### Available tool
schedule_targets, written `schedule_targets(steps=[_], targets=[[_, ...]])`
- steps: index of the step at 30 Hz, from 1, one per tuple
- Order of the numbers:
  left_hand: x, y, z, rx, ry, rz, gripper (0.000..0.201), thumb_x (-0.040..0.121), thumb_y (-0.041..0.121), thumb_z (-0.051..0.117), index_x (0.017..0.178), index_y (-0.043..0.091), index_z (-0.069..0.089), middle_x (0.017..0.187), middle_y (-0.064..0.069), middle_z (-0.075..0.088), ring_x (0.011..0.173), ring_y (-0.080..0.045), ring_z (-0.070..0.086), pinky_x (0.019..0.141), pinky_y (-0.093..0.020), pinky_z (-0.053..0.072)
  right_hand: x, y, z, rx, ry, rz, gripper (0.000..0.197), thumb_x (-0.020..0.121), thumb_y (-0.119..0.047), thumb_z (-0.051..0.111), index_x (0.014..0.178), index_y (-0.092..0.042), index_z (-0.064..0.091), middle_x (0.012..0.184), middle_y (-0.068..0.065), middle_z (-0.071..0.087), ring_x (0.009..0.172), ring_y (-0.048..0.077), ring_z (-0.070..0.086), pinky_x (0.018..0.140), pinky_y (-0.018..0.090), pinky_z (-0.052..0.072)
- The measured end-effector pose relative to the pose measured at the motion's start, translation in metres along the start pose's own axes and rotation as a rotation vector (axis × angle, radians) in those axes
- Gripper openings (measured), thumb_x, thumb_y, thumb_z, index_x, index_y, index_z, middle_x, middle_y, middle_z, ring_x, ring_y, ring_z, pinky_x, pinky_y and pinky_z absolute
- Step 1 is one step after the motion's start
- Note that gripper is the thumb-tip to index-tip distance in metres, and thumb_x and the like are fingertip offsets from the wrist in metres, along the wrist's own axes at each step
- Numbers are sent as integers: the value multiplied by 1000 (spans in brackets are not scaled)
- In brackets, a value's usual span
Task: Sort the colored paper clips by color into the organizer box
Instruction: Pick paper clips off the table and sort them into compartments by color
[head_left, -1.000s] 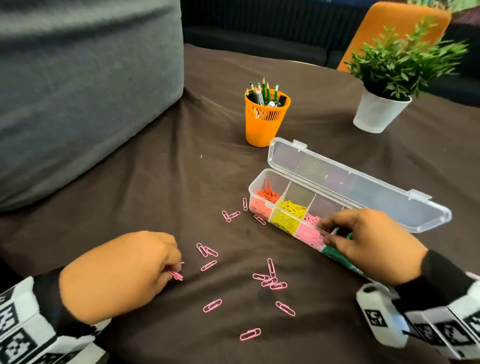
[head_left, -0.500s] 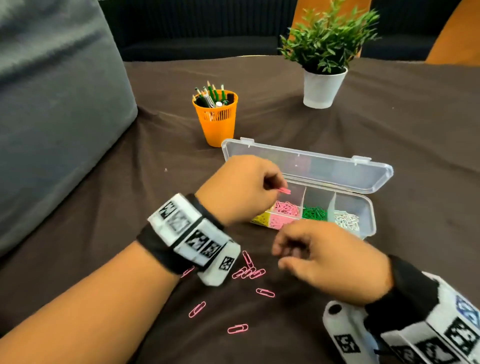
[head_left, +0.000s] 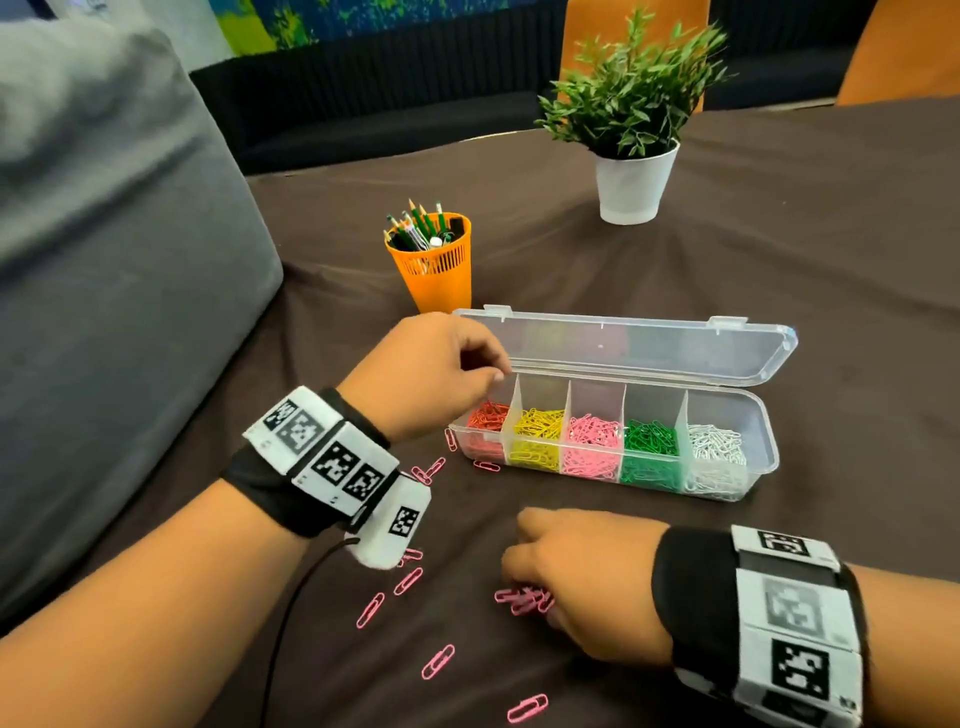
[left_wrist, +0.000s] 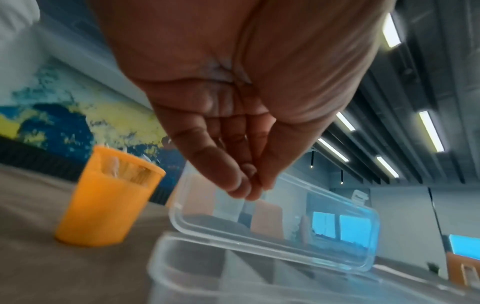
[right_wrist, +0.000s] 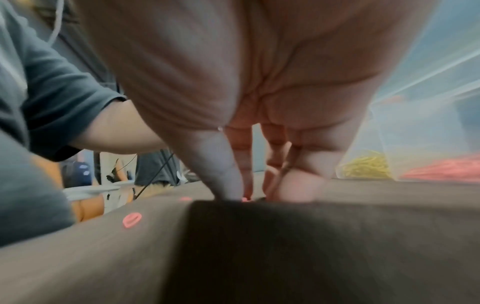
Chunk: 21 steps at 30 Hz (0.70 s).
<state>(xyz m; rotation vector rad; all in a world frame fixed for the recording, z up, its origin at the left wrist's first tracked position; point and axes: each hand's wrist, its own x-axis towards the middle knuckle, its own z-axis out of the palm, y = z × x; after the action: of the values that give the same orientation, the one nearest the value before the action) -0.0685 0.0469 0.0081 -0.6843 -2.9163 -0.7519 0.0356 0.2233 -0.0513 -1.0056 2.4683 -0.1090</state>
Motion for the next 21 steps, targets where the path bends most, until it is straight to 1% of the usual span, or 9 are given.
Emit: schedule_targets(steps=[2, 4, 7, 11, 13, 16, 17, 19, 21], targets=[[-9, -20, -12, 178, -80, -56, 7, 84, 24, 69, 82, 27, 75, 76, 17, 69, 75, 2, 63, 73, -22, 49, -3, -1, 2, -9, -36, -47, 30, 90, -17, 56, 117, -28, 53, 109, 0, 40, 94, 31, 56, 80, 47, 52], [-18, -39, -13, 333, -262, -145, 6, 83, 30, 69, 85, 28, 74, 77, 17, 68, 78, -2, 63, 76, -26, 51, -6, 0, 6, -42, -35, -85, 25, 92, -16, 51, 114, -27, 54, 107, 1, 43, 94, 29, 54, 78, 45, 51], [-23, -53, 4, 387, -427, -166, 31, 82, 43, 71, 112, 38, 67, 95, 16, 65, 92, -8, 62, 84, -30, 52, -8, 2, 11, -71, -30, -74, 24, 92, -17, 48, 115, -26, 51, 107, 3, 48, 98, 30, 53, 80, 47, 51], [-22, -63, 22, 334, -450, -84, 36, 85, 47, 71, 119, 39, 63, 100, 14, 51, 99, -13, 59, 89, -33, 49, -12, 10, 2, 25, 32, -48, 15, 86, -18, 49, 96, -29, 48, 99, 1, 54, 92, 27, 55, 79, 42, 51], [-26, -67, 25, 379, -495, -56, 40, 86, 48, 69, 124, 39, 63, 106, 14, 50, 103, -11, 57, 92, -32, 48, -14, 25, -11, 121, 217, -8, 15, 83, -19, 49, 90, -32, 45, 89, -7, 55, 82, 19, 54, 75, 37, 50], [-34, -68, 29, 417, -500, -36, 31, 89, 42, 66, 120, 35, 67, 109, 10, 57, 103, -12, 58, 92, -32, 48, -16, 56, -40, 170, 570, 71, 20, 80, -16, 55, 92, -31, 57, 79, -16, 53, 71, 10, 51, 69, 30, 49], [-37, -68, 30, 420, -488, -32, 27, 90, 38, 65, 116, 33, 69, 107, 10, 59, 103, -13, 59, 91, -32, 48, -16, 66, -50, 166, 618, 122, 19, 81, -15, 56, 91, -30, 60, 79, -15, 55, 73, 11, 54, 70, 31, 50], [-45, -67, 31, 425, -458, -22, 19, 90, 31, 63, 108, 31, 69, 105, 10, 63, 100, -13, 61, 89, -31, 49, -14, 77, -63, 66, 585, 240, 14, 84, -20, 57, 93, -30, 62, 88, -12, 59, 84, 17, 60, 75, 35, 51], [-53, -67, 30, 431, -441, -15, 15, 88, 28, 60, 100, 30, 69, 100, 11, 65, 93, -12, 61, 84, -29, 49, -9, 73, -65, -44, 593, 248, 14, 86, -26, 57, 96, -30, 66, 98, -7, 60, 95, 21, 59, 79, 36, 51]])
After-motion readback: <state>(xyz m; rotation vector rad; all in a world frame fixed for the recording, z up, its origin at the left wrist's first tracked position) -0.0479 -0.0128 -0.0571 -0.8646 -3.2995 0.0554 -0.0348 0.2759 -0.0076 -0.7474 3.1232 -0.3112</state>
